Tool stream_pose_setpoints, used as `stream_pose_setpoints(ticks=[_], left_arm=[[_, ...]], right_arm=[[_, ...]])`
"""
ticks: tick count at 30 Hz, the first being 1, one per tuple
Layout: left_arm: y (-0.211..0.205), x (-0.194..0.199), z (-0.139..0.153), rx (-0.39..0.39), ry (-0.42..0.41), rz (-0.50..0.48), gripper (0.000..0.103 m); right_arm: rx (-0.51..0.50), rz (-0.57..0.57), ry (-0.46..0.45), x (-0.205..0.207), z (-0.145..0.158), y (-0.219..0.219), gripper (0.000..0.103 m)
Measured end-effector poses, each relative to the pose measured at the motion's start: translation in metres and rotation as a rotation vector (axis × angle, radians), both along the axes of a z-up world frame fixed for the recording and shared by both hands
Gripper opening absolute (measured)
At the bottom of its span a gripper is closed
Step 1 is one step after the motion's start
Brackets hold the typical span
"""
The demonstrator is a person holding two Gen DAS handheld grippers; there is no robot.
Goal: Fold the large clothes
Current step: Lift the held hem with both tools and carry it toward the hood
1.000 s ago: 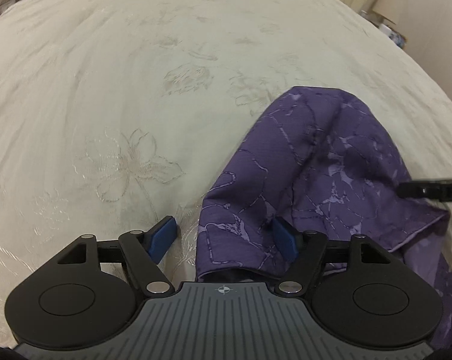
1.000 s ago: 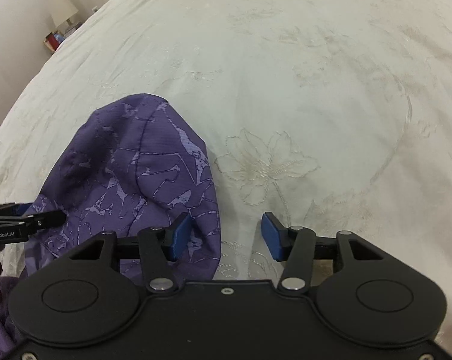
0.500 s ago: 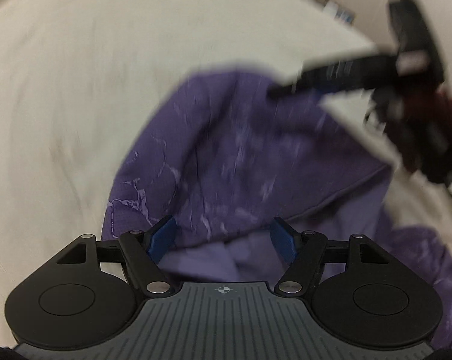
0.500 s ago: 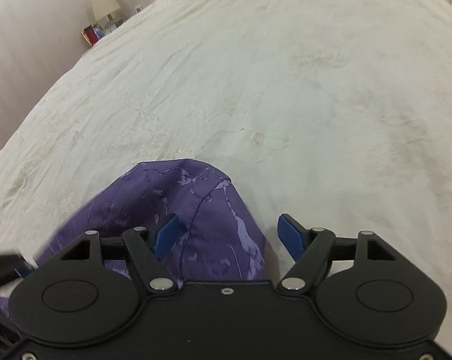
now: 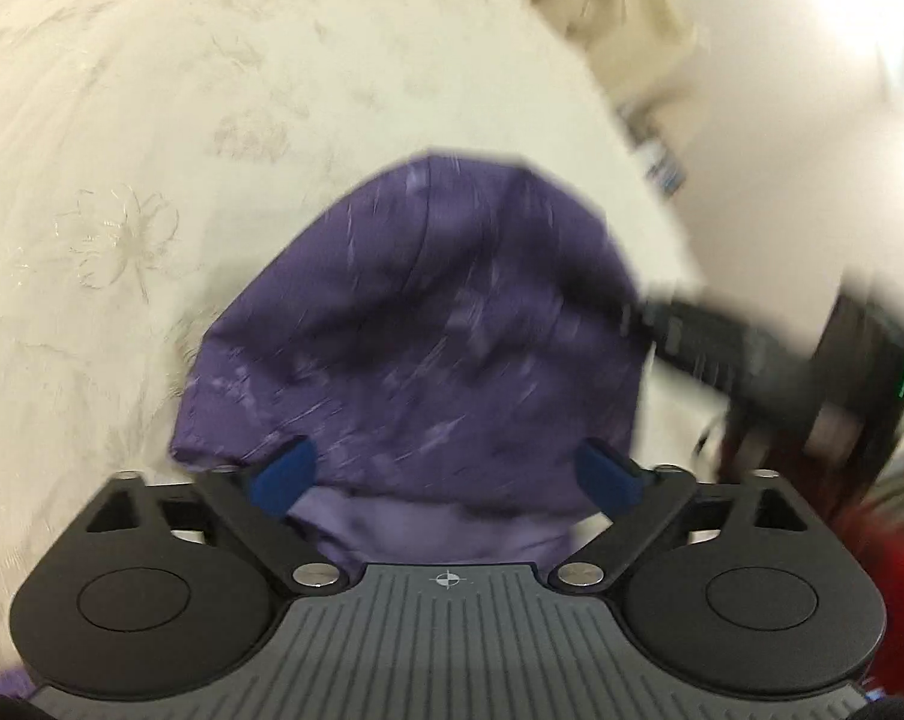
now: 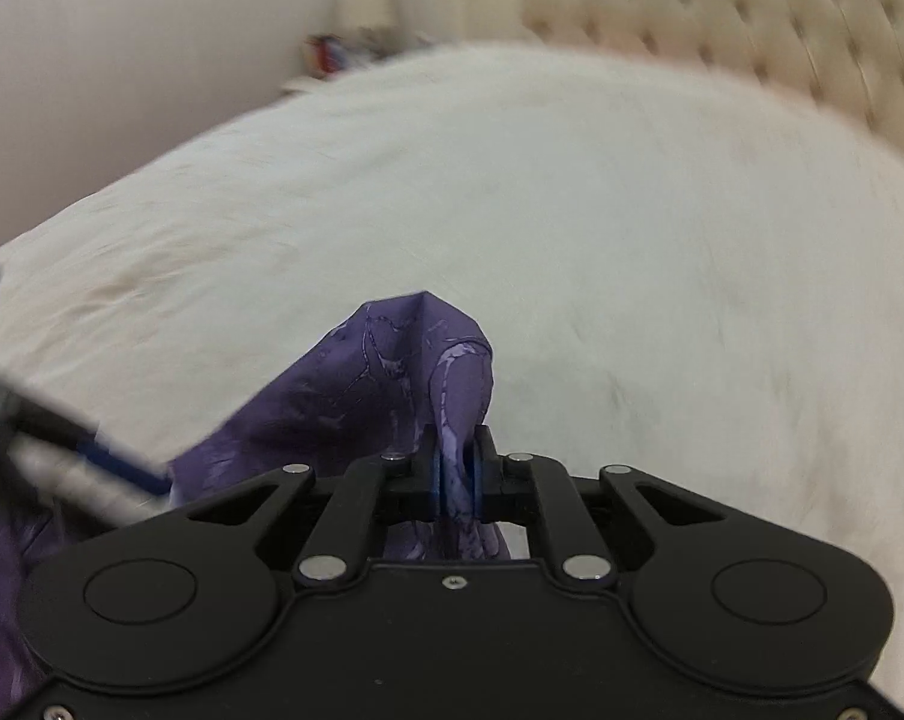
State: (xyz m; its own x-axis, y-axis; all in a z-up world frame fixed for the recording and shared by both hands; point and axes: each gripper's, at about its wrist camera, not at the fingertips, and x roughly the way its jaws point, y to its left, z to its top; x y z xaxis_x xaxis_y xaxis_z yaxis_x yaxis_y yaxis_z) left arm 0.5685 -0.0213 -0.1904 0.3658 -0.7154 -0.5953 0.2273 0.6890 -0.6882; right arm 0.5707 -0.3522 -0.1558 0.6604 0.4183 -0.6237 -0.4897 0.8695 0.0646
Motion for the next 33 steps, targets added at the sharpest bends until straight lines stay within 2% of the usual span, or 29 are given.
stream_pose_setpoints(ticks=[2,4,8,10,13,14,15,16,17,18,19,22,25,28,30,33], left_arm=[[0.016,-0.001,0.016,-0.108,0.011,0.015,0.103],[0.029,0.0,0.03,-0.191,0.024,0.039,0.103],[0.043,0.002,0.04,-0.313,0.098,0.101,0.103],[0.04,0.004,0.035,-0.318,0.161,0.109,0.103],[0.031,0.008,0.017,-0.258,0.293,0.106,0.101],[0.029,0.005,0.012,-0.237,0.329,0.108,0.091],[0.029,0.0,0.009,-0.231,0.359,0.124,0.06],[0.031,-0.007,0.006,-0.25,0.373,0.142,0.047],[0.034,-0.014,0.006,-0.292,0.367,0.164,0.024],[0.038,-0.027,0.009,-0.316,0.344,0.201,0.02],[0.038,-0.037,0.014,-0.311,0.314,0.213,0.02],[0.032,-0.074,0.038,-0.244,0.209,0.151,0.019],[0.033,-0.119,0.045,-0.199,0.172,0.123,0.019],[0.031,-0.159,0.026,-0.121,0.172,0.115,0.02],[0.027,-0.182,0.002,-0.053,0.187,0.108,0.02],[0.029,-0.21,-0.036,0.025,0.23,0.122,0.02]], right_arm=[[-0.039,0.049,-0.061,-0.028,0.016,0.005,0.016],[-0.081,0.1,-0.114,-0.058,0.029,0.011,0.016],[-0.169,0.185,-0.183,-0.111,0.04,0.031,0.016],[-0.209,0.222,-0.196,-0.13,0.039,0.045,0.016],[-0.273,0.263,-0.216,-0.155,0.041,0.062,0.016],[-0.287,0.273,-0.218,-0.162,0.041,0.065,0.016],[-0.294,0.278,-0.217,-0.168,0.041,0.067,0.016],[-0.303,0.282,-0.217,-0.175,0.041,0.067,0.016],[-0.31,0.287,-0.218,-0.18,0.042,0.067,0.015],[-0.314,0.293,-0.218,-0.187,0.043,0.066,0.016],[-0.32,0.3,-0.22,-0.192,0.044,0.065,0.015],[-0.348,0.346,-0.24,-0.226,0.05,0.064,0.015],[-0.38,0.417,-0.236,-0.26,0.046,0.067,0.016],[-0.437,0.503,-0.198,-0.298,0.027,0.075,0.016],[-0.477,0.545,-0.159,-0.319,0.006,0.083,0.017],[-0.476,0.526,-0.065,-0.332,-0.022,0.09,0.025]])
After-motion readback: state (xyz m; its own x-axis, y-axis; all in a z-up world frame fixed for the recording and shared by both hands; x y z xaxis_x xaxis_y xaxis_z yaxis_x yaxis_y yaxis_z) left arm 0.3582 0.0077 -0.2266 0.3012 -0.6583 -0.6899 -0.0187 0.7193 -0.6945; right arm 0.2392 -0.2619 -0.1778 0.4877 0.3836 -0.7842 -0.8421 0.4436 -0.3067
